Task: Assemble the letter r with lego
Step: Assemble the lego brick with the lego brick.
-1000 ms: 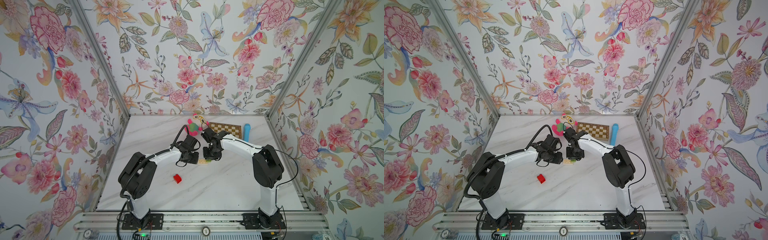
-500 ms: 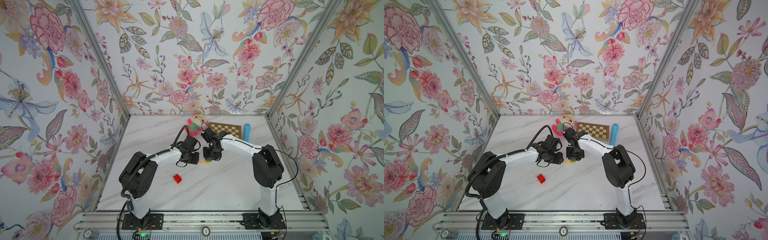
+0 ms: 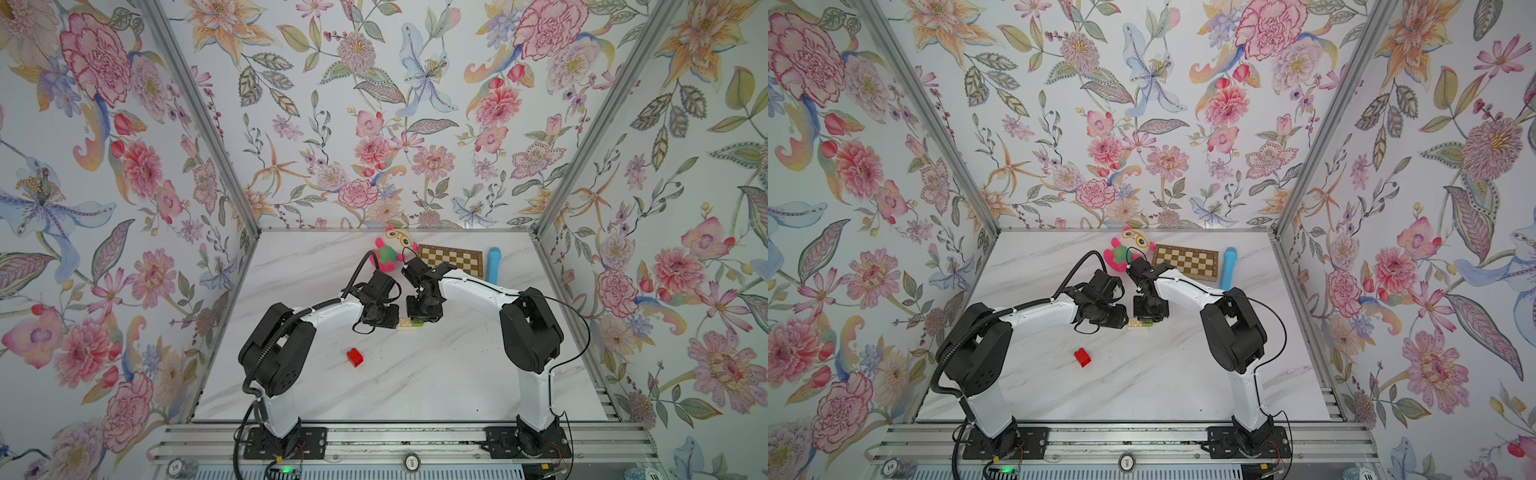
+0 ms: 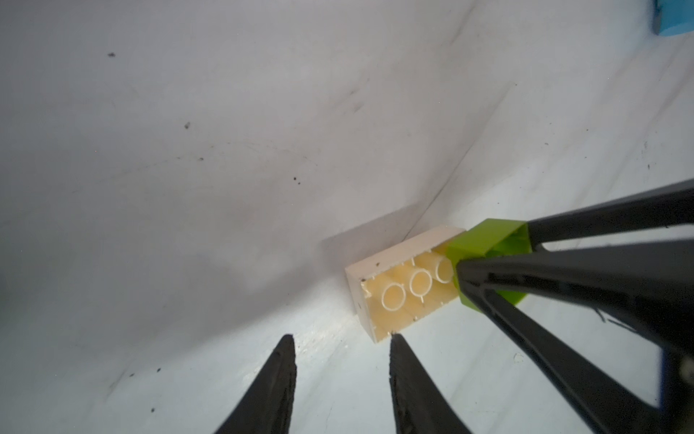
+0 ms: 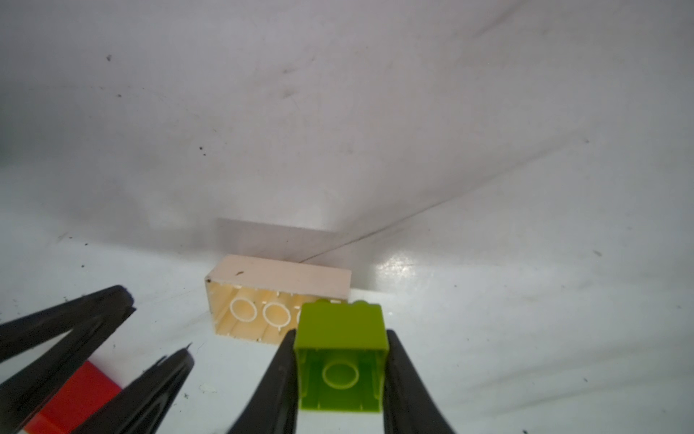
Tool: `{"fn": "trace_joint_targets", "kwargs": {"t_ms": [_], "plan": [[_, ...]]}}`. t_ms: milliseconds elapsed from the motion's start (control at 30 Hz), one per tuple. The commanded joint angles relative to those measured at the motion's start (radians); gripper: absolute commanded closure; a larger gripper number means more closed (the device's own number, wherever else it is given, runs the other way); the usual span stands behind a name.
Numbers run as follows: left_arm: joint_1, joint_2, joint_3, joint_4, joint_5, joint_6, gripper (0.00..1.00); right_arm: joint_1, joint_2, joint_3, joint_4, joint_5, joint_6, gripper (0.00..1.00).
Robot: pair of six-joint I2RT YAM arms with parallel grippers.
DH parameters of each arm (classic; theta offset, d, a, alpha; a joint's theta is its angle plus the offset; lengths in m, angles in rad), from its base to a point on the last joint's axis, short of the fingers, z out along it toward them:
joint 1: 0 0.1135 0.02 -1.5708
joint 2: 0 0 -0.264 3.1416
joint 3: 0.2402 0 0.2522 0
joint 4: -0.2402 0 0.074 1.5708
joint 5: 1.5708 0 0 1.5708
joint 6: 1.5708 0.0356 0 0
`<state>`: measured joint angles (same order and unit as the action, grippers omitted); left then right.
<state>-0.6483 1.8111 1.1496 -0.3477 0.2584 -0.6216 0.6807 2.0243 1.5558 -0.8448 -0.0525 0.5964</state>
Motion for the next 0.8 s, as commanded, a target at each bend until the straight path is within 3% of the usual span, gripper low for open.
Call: {"fn": "trace_joint_targets", "kwargs": {"t_ms": [0,767], "plan": [[0.006,0.009,-0.007,-0.02,0.017,0.0,0.56,-0.012,0.017,-0.011,-0.017,0.011,0.003,0.69],[-0.037,0.02,0.021,-0.047,0.021,-0.059,0.57,-0.013,-0.002,-0.03,-0.017,-0.001,-0.011,0.69]]}}
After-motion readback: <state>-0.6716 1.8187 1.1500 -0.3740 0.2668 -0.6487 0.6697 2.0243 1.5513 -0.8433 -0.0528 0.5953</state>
